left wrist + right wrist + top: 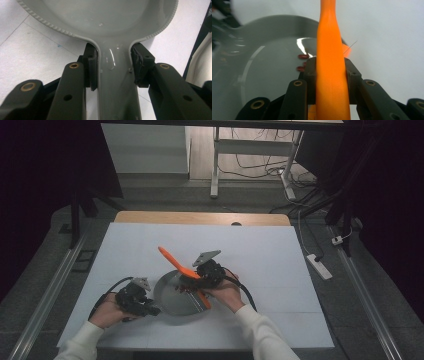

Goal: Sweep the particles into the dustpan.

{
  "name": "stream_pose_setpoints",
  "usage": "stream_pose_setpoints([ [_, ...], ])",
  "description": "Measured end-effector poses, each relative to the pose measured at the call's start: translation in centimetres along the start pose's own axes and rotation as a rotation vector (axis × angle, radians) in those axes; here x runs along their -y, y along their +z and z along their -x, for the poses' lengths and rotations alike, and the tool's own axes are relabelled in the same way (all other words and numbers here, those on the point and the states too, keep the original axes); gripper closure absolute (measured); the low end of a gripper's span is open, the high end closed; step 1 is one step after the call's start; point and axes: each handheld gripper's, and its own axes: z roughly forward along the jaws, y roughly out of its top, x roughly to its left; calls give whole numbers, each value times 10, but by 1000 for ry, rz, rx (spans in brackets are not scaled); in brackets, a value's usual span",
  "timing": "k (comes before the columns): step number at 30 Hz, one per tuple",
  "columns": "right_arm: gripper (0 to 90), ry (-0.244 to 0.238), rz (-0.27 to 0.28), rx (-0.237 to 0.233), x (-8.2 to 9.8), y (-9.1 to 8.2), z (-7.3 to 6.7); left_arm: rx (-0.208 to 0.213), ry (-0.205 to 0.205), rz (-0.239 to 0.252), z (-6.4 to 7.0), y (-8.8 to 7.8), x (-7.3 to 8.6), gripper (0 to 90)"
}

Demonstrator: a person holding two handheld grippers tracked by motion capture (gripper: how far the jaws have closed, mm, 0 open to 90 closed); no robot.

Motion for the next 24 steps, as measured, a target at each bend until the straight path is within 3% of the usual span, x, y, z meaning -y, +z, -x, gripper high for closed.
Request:
stream_pose_setpoints([
  [1,699,2,12,-22,-1,-1,-2,-1,0,0,0,0,0,617],
  [3,699,9,37,-22,-3,-4,-2,-2,0,-1,0,0,0,617],
  [5,699,9,59,32,-4,-15,1,-2,0,-1,0,0,0,617],
  [7,700,20,70,46,-4,-19,4,-2,1,-1,0,0,0,617],
  [10,700,55,87,106,1,-35,15,-4,1,-2,0,0,0,617],
  [17,700,89,58,167,13,-45,27,-4,0,1,1,1,1,617],
  [24,700,119,9,194,27,-35,31,-3,4,1,1,0,2,617],
])
